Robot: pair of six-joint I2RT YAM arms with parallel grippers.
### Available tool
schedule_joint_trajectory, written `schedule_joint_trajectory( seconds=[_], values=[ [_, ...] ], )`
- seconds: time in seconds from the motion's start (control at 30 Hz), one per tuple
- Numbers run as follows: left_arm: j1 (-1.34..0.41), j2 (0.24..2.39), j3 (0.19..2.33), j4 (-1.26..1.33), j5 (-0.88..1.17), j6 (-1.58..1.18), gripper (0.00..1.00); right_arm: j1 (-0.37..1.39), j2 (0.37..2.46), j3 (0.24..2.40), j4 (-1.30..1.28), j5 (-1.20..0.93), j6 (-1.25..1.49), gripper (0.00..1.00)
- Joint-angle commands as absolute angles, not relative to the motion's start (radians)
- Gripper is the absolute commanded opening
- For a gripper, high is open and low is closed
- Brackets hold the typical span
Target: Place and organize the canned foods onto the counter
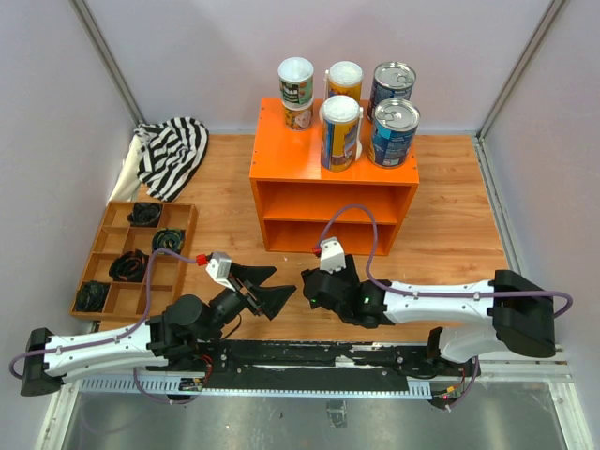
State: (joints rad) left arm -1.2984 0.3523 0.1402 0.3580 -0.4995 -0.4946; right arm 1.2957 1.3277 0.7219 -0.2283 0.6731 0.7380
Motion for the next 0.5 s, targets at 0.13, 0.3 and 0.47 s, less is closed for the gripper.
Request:
schedule_joint_trajectory(
  seconds=[0.13, 0.3, 0.47],
  values=[
    [-1.307, 0.279, 0.086, 0.351, -0.514, -0.502, 0.99, 1.288, 1.418, 0.776, 0.042, 0.604, 0.598, 0.37],
    [-1.307, 0.290, 0.083, 0.365, -0.546, -0.501, 0.99, 1.269, 1.483, 0.749, 0.125, 0.552, 0.583, 0.53],
    [-1.310, 0.334, 0.079, 0.406, -0.574, -0.511, 0.99, 1.270, 1.534, 0.727, 0.180, 0.518, 0.556, 0.80]
  ],
)
